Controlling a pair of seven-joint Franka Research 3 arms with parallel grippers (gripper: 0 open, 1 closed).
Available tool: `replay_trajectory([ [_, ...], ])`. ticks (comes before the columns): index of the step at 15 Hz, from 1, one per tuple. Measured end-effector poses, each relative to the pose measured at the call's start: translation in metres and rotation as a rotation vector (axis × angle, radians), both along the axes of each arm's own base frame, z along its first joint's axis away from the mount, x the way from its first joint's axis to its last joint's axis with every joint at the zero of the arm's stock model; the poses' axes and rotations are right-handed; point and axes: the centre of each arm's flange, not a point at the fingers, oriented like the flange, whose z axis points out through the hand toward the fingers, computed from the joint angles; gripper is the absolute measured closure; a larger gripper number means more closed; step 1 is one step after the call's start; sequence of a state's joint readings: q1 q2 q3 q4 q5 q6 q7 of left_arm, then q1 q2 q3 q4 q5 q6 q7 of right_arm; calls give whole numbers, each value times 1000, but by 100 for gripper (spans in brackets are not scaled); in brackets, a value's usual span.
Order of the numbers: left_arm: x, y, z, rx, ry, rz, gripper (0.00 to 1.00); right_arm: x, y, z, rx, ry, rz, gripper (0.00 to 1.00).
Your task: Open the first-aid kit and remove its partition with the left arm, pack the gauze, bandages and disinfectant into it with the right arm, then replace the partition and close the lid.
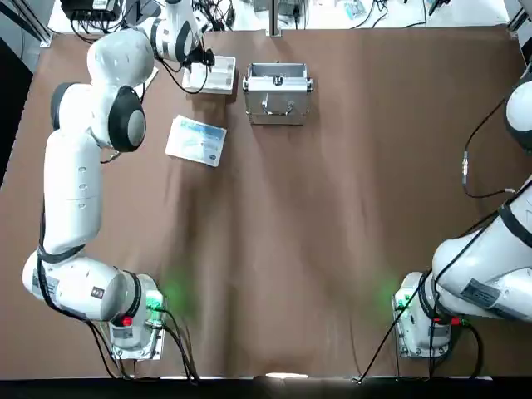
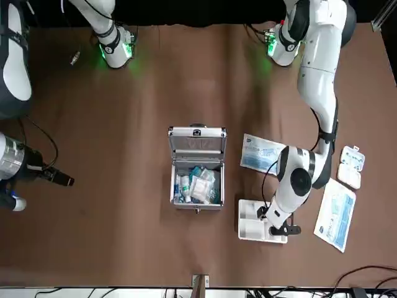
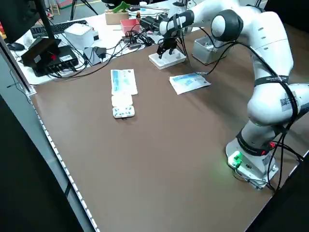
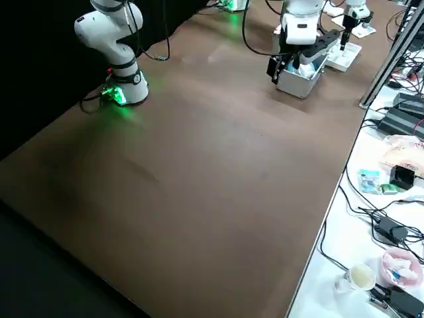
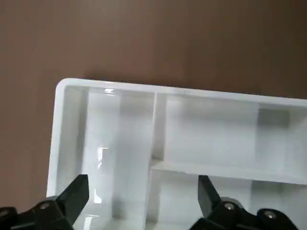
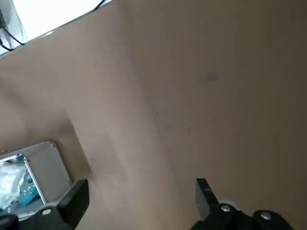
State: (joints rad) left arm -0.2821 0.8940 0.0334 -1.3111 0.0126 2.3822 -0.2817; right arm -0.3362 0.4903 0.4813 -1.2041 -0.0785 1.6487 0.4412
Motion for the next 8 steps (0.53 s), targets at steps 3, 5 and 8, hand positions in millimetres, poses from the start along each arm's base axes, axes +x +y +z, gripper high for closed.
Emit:
replay_trajectory([
  [3,0,-4,1,16,-12,-19,0,-9,-12,16,-150,-21,9,2],
  [5,0,-6,1,15,-14,-20,0,-18,-12,23,-197,-6,14,2],
  [8,1,-7,5,11,-22,-9,0,-33,-20,46,-268,-7,44,1],
])
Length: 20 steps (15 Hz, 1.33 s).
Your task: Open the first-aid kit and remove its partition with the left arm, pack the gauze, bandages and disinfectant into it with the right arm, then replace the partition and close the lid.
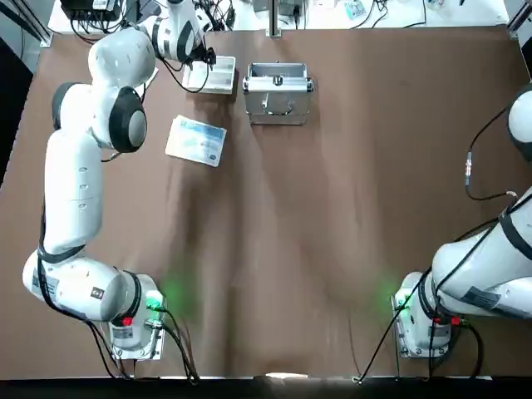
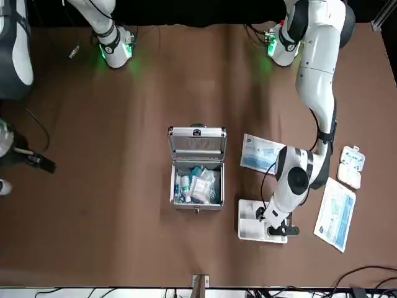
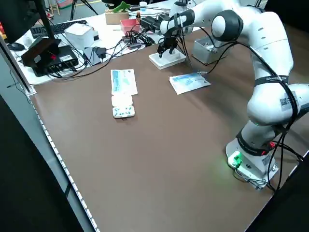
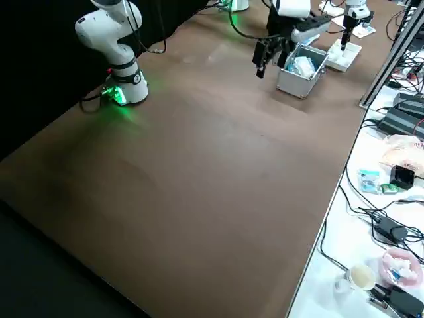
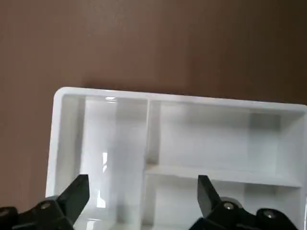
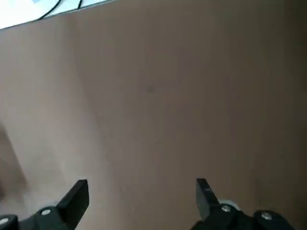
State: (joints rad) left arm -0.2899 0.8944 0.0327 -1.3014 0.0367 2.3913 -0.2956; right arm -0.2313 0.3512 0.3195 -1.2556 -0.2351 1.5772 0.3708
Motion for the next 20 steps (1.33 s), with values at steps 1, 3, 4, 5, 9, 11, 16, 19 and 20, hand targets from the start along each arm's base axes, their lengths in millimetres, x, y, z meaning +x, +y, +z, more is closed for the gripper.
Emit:
replay_trajectory([
  [1,1,0,1,-2,-2,5,0,-6,-2,9,-6,2,21,1],
  [3,3,1,8,-4,-8,14,0,-17,0,29,17,-3,62,1],
  [4,2,2,12,0,4,17,0,-23,3,35,34,-2,83,1],
  [5,1,3,17,8,26,19,0,-28,5,39,56,4,106,1],
  [9,-4,8,18,27,86,24,0,-44,-12,41,125,23,170,1],
  [11,-6,9,8,32,103,24,0,-50,-20,39,140,31,177,1],
  [16,-8,7,-23,31,101,18,0,-66,-16,48,151,2,188,1],
  [19,-7,3,-32,25,85,12,7,-81,-13,52,195,-15,185,1],
  [20,-6,3,-32,25,82,12,16,-83,-11,51,197,-11,187,1],
])
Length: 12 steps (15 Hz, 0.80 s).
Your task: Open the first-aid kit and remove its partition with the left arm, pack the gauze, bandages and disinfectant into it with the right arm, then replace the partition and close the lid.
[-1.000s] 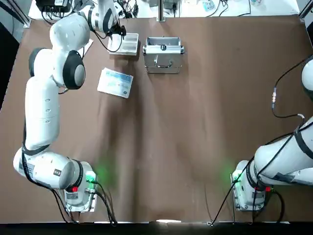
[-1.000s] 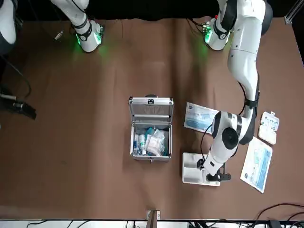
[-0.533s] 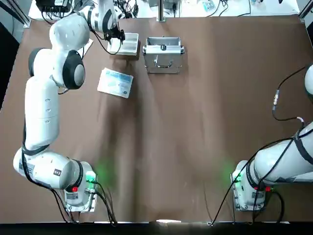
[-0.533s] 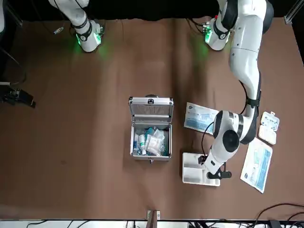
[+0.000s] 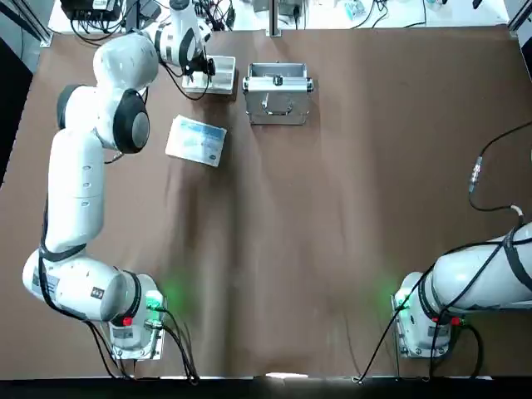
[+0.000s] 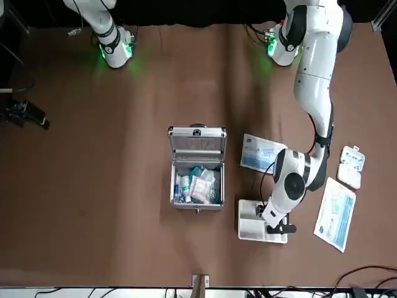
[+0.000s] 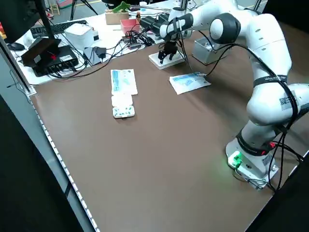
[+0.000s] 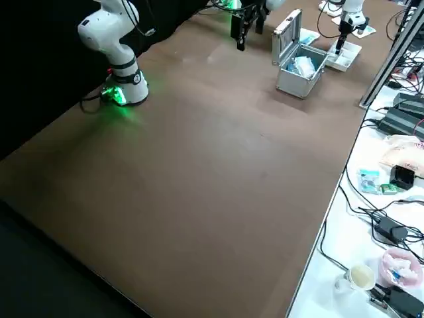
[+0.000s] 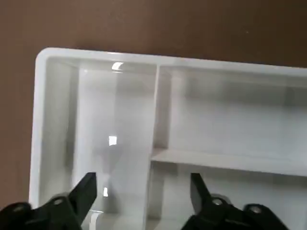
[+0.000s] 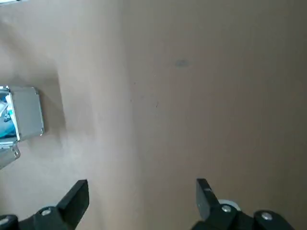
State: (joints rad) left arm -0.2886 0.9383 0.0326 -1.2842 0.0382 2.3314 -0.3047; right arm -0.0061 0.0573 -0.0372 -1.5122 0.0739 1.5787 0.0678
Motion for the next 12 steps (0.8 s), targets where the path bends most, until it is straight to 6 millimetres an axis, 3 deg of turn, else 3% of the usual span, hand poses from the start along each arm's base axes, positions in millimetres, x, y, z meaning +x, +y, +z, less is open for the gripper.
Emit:
replay_trajectory([
  [3,0,0,1,-1,-2,0,44,0,2,-3,0,1,4,1],
  [4,1,0,1,-1,-2,0,45,0,2,-3,0,-4,4,1],
  [7,1,-1,1,-1,-3,-1,65,1,2,-4,-1,-5,3,1],
  [8,1,-1,1,-1,-3,-1,65,1,1,-5,-4,-4,2,1],
  [10,1,-1,1,-1,-3,-1,79,1,-3,-6,-23,-7,-3,1],
  [12,1,-1,1,-1,-4,-1,85,2,-11,-10,-42,-5,-7,1],
])
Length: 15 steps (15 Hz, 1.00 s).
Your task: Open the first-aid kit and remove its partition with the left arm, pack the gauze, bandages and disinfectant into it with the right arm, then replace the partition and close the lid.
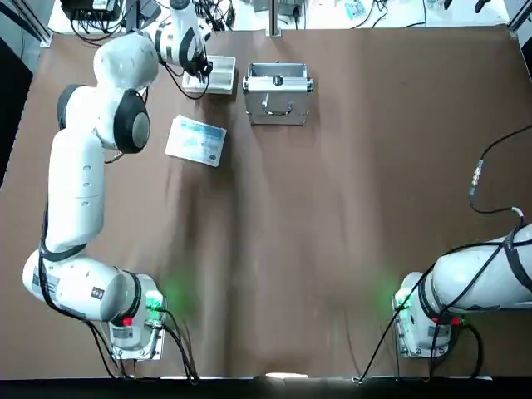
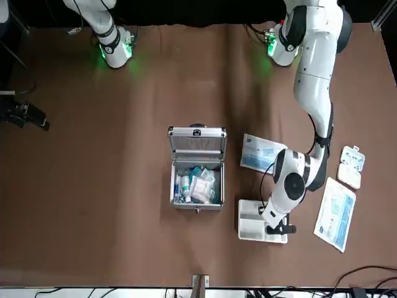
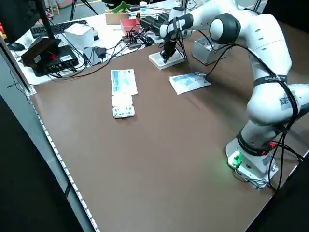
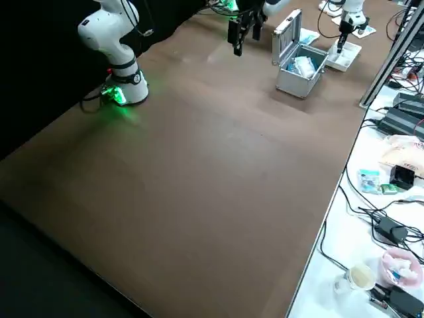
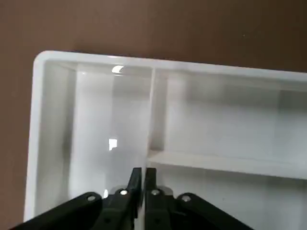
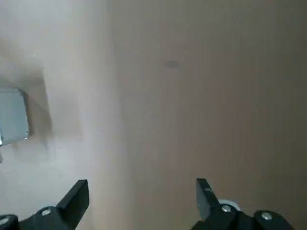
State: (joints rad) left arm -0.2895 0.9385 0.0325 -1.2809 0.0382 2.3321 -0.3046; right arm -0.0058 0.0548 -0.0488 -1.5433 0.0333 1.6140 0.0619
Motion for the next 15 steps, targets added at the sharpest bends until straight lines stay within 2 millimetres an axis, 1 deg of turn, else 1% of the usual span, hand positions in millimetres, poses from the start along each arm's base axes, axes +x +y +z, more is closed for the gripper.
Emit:
replay_trajectory([
  [1,0,0,0,0,-1,-1,94,0,-3,-4,-14,4,18,1],
  [2,1,0,2,-1,-4,-1,96,0,-6,-8,-23,11,39,1],
  [6,4,-1,8,-4,-17,-1,97,-1,-10,-22,-34,35,125,1],
  [8,9,-2,22,-10,-40,-1,97,-2,-13,-23,-35,37,137,1],
  [10,15,1,51,-17,-75,5,97,-1,-16,-23,-35,35,138,1],
  [11,18,9,85,-18,-89,16,97,-1,-16,-22,-37,28,141,1],
  [12,18,10,103,-20,-96,17,97,0,-16,-22,-38,21,142,1],
  [15,9,0,152,-23,-87,7,97,1,-17,-21,-39,10,142,1],
])
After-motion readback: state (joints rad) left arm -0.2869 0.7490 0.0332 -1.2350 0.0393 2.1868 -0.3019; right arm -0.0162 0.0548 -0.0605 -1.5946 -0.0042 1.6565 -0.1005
